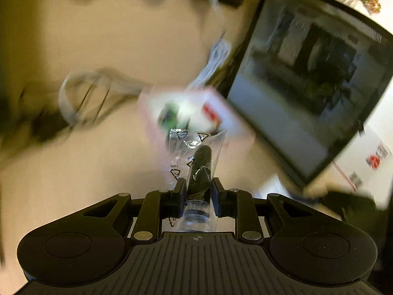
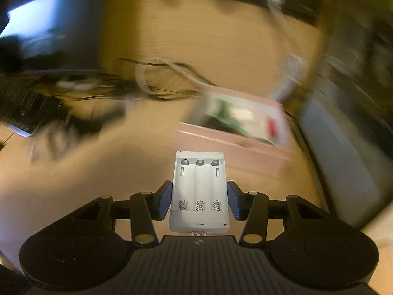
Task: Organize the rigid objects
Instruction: 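Lower the bag and white charger into the pink box and open both grippers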
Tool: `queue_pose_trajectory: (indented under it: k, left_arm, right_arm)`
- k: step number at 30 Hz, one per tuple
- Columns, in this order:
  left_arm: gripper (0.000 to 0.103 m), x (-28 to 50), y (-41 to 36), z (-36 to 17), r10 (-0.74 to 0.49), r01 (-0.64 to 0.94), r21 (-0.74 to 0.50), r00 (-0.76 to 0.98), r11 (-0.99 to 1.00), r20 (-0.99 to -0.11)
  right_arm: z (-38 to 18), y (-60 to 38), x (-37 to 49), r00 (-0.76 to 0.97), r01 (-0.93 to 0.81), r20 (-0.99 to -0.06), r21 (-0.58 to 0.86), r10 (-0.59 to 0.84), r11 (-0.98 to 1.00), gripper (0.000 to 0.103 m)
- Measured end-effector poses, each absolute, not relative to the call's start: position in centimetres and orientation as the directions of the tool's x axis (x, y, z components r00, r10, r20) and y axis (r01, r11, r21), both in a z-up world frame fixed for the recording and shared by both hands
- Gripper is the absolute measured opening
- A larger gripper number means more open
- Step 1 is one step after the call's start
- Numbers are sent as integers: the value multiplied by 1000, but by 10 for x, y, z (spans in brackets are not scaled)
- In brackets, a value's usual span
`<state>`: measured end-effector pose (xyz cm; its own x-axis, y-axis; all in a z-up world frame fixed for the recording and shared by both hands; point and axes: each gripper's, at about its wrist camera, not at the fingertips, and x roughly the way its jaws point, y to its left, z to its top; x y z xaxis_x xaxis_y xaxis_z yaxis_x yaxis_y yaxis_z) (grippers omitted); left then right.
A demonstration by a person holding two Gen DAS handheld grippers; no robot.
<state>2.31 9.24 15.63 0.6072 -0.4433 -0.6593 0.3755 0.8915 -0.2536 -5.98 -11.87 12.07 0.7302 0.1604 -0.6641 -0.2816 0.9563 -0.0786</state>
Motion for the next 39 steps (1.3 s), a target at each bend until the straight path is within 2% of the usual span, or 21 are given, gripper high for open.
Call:
queue_pose_trajectory:
  k: [3,8,13,17,23,26,28,31,34,39]
  left_arm:
    - [25,81,57,162,-450,375,-264,605,889,-657]
    - [26,162,8,146,-495,333,-367,568,869,-657]
    - [27,204,-33,112,-383,272,-270,624,924,-681]
    - [27,209,-26,97,-391,242,-309,634,920,-667]
    - [27,161,18,103,-317,153,-297,688,943,-653]
    - [27,114,42,109,-223,85,-236,724,968,-652]
    - [27,85,62,105,-181,13,-249,723,968,-666]
    - [27,49,85,88,-158,-77,-278,663,958,-731]
    - [27,18,101,71,-111,-153,-252,606,956,-788]
    - [26,-16,129,64,-63,-247,-244,571,938,-819]
  right_arm:
    - [121,-147,-63,753,-202,-650,-82,101,976,48]
    - [114,-183,-67,764,-127,-641,-39,73,991,48]
    - [107,-205,-69,755,-86,-655,-39,39,995,48]
    - [99,-219,-63,734,-75,-678,-25,39,997,48]
    - [89,-219,-40,706,-142,-702,-5,97,990,48]
    - [92,-214,-21,697,-184,-701,25,148,983,48]
    - [97,-209,-4,700,-201,-691,52,180,978,48]
    - [113,-198,29,733,-227,-642,76,222,971,48]
    - [128,-180,67,784,-235,-583,41,214,971,48]
    - [138,-151,132,838,-241,-500,17,217,970,49]
